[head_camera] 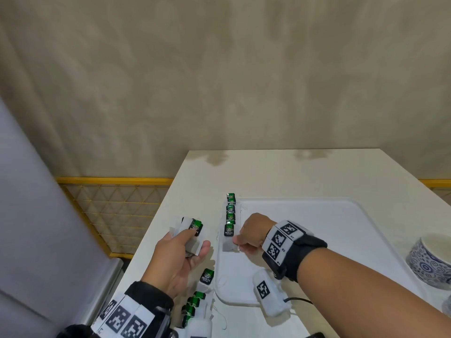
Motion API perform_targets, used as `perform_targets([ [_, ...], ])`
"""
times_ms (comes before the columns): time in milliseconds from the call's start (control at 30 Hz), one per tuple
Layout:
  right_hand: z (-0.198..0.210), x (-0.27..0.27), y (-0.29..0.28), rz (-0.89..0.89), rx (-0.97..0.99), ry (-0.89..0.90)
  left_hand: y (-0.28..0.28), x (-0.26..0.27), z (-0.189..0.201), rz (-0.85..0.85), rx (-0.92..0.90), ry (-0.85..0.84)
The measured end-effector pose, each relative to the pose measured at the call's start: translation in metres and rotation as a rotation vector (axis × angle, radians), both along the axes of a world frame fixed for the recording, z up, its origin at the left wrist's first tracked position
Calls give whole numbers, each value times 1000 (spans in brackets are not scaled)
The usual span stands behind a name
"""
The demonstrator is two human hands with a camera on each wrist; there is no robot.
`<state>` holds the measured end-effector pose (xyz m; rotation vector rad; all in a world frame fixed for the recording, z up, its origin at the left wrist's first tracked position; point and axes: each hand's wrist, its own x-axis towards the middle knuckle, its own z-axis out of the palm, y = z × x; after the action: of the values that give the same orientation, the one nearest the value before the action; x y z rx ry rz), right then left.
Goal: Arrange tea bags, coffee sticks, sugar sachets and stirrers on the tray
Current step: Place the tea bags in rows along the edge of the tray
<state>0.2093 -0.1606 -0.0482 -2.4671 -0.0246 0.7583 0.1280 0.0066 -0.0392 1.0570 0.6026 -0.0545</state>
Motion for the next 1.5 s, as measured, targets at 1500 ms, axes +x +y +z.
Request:
perform_targets([
  [1500, 1, -30, -33, -122, 364, 150, -1, -10, 6, 64, -36, -98],
])
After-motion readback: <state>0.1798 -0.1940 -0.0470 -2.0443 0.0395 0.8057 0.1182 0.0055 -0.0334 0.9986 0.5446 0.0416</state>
